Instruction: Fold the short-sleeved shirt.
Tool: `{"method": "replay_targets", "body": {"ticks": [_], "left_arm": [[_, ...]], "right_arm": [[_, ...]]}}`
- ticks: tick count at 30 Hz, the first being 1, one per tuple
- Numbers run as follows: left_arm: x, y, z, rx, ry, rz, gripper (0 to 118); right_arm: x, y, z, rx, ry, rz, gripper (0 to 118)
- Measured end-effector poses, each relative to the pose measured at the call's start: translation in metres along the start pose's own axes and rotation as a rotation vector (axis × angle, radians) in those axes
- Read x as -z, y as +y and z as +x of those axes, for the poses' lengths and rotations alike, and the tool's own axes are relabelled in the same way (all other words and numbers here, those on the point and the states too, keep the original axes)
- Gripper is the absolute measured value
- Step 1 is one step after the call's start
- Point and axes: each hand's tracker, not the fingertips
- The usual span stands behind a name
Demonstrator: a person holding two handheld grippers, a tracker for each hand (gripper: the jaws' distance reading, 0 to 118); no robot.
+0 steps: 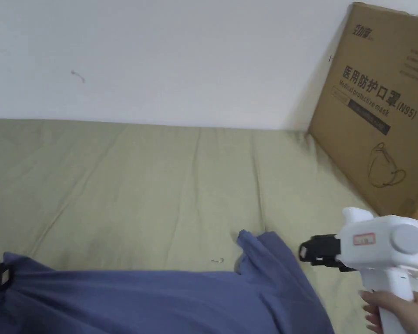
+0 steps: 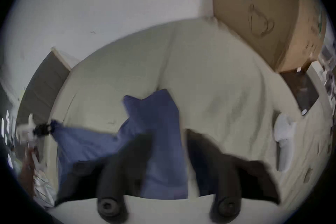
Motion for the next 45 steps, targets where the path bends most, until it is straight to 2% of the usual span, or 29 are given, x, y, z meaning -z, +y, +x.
{"method": "replay_targets", "body": {"ticks": [2,5,6,8,9,10,11,12,13,15,16,18,19,23,31,33,40,45], "left_arm": [[-0.011,-0.004,-0.008,0.021,0.006,-0.006,2],[-0.017,-0.008,-0.015,0.027,0.021,-0.012,2],[-0.017,-0.009,-0.017,0.021,0.022,-0.016,2],[-0.016,-0.012,-0.019,-0.002,0.019,-0.032,2],[-0.016,-0.013,-0.021,-0.008,0.017,-0.036,2],[-0.017,-0.015,-0.021,-0.012,0.016,-0.039,2],[-0.02,-0.017,-0.02,-0.015,0.02,-0.037,2],[-0.023,-0.018,-0.019,-0.021,0.021,-0.034,2],[-0.027,-0.018,-0.02,-0.034,0.013,-0.028,2],[-0.043,-0.017,-0.015,-0.051,0.003,-0.003,2],[-0.053,-0.016,-0.013,-0.054,-0.008,0.014,2],[-0.075,-0.011,-0.005,-0.04,-0.013,0.047,2],[-0.087,-0.008,-0.001,-0.025,-0.009,0.068,2],[-0.133,-0.001,0.014,-0.019,-0.03,0.149,2],[-0.23,0.024,0.039,0.016,-0.068,0.305,2],[-0.252,0.03,0.043,0.013,-0.081,0.338,2],[-0.33,0.078,0.066,0.053,-0.101,0.46,2],[-0.362,0.117,0.073,0.064,-0.085,0.52,2]], "right_arm": [[0.033,0.01,0.006,0.036,-0.03,-0.067,100],[0.063,0.013,0.003,0.056,-0.017,-0.141,99],[0.07,0.009,0.0,0.042,-0.005,-0.163,98],[0.075,0.006,-0.009,-0.026,-0.089,-0.168,93],[0.072,0.005,-0.012,-0.049,-0.113,-0.154,87],[0.064,0.003,-0.017,-0.062,-0.146,-0.13,69],[0.054,0.002,-0.019,-0.082,-0.2,-0.092,19],[0.046,0.002,-0.017,-0.079,-0.168,-0.077,0],[0.033,0.001,-0.017,-0.053,-0.12,-0.038,0],[0.004,0.003,-0.012,-0.072,-0.093,0.008,0],[-0.013,0.005,-0.007,-0.043,-0.067,0.036,0],[-0.051,0.003,0.002,0.082,0.123,0.073,0],[-0.07,0.001,0.001,0.089,0.152,0.094,0],[-0.142,-0.003,-0.013,-0.006,0.141,0.192,0],[-0.282,-0.021,-0.034,-0.009,0.209,0.383,0],[-0.312,-0.023,-0.038,-0.015,0.199,0.422,0],[-0.409,0.015,-0.059,-0.045,0.219,0.575,0],[-0.458,0.056,-0.083,-0.067,0.196,0.66,0]]}}
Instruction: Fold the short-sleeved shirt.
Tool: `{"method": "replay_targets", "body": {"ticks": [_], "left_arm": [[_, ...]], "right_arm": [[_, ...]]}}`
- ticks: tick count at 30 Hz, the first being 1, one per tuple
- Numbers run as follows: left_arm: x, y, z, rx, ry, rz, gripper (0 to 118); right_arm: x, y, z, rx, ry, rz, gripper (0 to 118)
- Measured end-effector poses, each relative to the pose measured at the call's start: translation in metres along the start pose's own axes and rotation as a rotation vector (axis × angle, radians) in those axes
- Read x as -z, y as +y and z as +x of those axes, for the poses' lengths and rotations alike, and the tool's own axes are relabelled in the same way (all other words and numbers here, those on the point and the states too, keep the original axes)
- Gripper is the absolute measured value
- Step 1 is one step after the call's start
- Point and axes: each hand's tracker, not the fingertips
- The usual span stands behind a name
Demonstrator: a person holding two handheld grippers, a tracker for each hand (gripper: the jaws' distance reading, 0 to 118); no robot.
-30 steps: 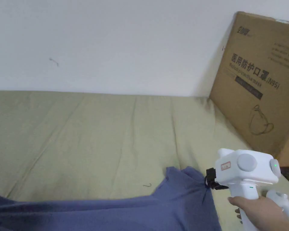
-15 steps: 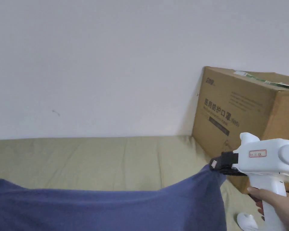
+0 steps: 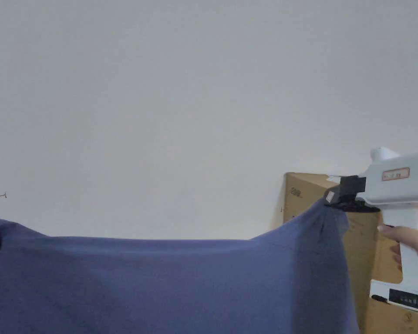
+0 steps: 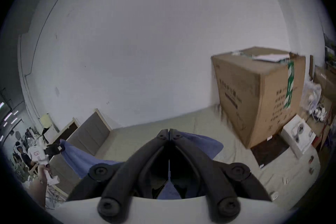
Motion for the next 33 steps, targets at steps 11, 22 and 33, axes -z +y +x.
{"method": "replay_targets", "body": {"ticks": [11,22,33], "left_arm": [[0.057,0.081,-0.01,-0.066,0.021,0.109,2],[0.17,0.107,-0.038,-0.134,0.005,0.273,2],[0.252,-0.042,-0.077,-0.2,0.078,-0.024,2]], "right_arm": [[0.067,0.113,-0.049,-0.036,-0.063,0.164,0],[0.155,0.146,-0.061,-0.099,-0.142,0.294,0],[0.264,-0.06,0.032,-0.043,-0.138,-0.018,0]]}}
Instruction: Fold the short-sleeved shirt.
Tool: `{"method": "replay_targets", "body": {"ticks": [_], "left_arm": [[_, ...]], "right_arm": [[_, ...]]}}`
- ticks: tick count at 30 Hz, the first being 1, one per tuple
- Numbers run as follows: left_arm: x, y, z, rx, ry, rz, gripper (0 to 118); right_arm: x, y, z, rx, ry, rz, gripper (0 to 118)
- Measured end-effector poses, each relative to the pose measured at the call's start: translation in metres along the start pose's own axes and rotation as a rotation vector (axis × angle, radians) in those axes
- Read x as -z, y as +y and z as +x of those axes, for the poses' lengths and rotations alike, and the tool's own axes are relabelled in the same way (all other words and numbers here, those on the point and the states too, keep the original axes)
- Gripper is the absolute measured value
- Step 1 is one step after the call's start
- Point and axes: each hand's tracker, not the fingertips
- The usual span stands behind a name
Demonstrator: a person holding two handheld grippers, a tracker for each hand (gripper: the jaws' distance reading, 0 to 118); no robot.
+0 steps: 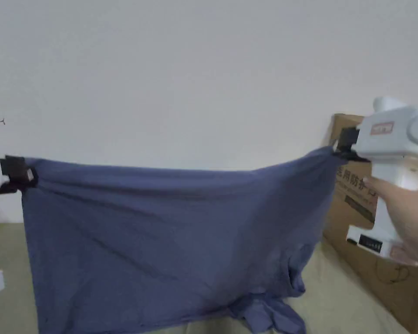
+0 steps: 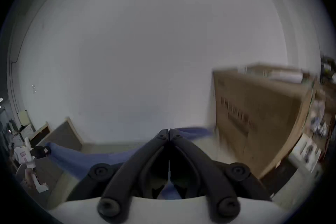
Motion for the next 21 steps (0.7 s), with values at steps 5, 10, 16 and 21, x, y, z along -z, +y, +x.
{"method": "replay_targets", "body": {"ticks": [5,10,16,21], "left_arm": [[-0.009,-0.147,-0.038,-0.028,0.041,-0.322,2],[-0.065,-0.254,-0.074,-0.13,0.055,-0.511,2],[-0.16,-0.304,-0.083,-0.083,0.031,-0.567,2],[-0.23,-0.33,-0.082,-0.056,0.021,-0.587,2]], "right_arm": [[0.007,-0.19,0.058,0.109,-0.052,-0.394,0],[-0.06,-0.315,0.104,0.086,-0.032,-0.654,0],[-0.18,-0.361,0.127,0.089,0.004,-0.773,0],[-0.254,-0.377,0.133,0.077,-0.01,-0.825,0]]}}
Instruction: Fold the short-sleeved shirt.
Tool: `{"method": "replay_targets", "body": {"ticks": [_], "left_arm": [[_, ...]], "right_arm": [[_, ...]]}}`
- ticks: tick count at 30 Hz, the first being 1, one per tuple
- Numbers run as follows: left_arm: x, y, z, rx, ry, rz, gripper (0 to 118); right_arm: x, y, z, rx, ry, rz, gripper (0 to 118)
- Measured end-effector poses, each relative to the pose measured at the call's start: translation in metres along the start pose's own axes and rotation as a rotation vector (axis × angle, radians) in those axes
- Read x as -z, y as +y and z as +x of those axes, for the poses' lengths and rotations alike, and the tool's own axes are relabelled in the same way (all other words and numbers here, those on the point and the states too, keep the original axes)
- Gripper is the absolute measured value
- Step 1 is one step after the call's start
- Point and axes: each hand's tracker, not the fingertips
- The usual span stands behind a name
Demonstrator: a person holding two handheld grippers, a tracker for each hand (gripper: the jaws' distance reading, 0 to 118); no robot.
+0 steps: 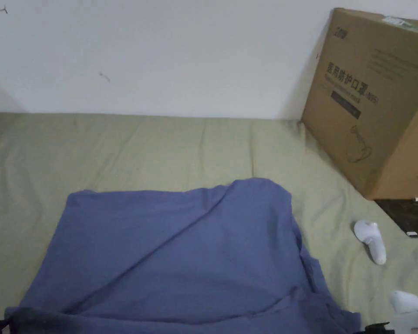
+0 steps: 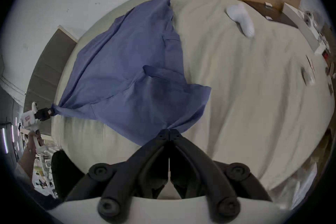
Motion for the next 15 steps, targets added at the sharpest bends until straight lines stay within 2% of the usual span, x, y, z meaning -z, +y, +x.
{"method": "replay_targets", "body": {"ticks": [2,6,11,12,13,14,15], "left_arm": [[-0.011,-0.025,0.001,0.007,0.001,-0.038,2],[-0.022,-0.058,-0.003,0.01,0.01,-0.073,2],[-0.028,-0.068,-0.007,0.042,0.022,-0.098,5],[-0.029,-0.067,-0.008,0.024,-0.005,-0.103,16],[-0.031,-0.067,-0.008,0.004,-0.016,-0.086,36],[-0.033,-0.066,-0.008,-0.005,-0.011,-0.064,78],[-0.034,-0.065,-0.008,-0.01,-0.006,-0.057,100]], "right_arm": [[-0.009,-0.02,-0.001,-0.01,-0.016,-0.024,0],[-0.011,-0.045,-0.005,-0.09,-0.068,-0.105,0],[-0.009,-0.06,-0.009,-0.106,-0.077,-0.132,0],[-0.01,-0.059,-0.011,-0.107,-0.086,-0.096,0],[-0.011,-0.058,-0.013,-0.089,-0.095,-0.057,0],[-0.013,-0.057,-0.015,-0.059,-0.068,-0.04,17],[-0.016,-0.056,-0.018,-0.039,-0.064,-0.031,56]]}}
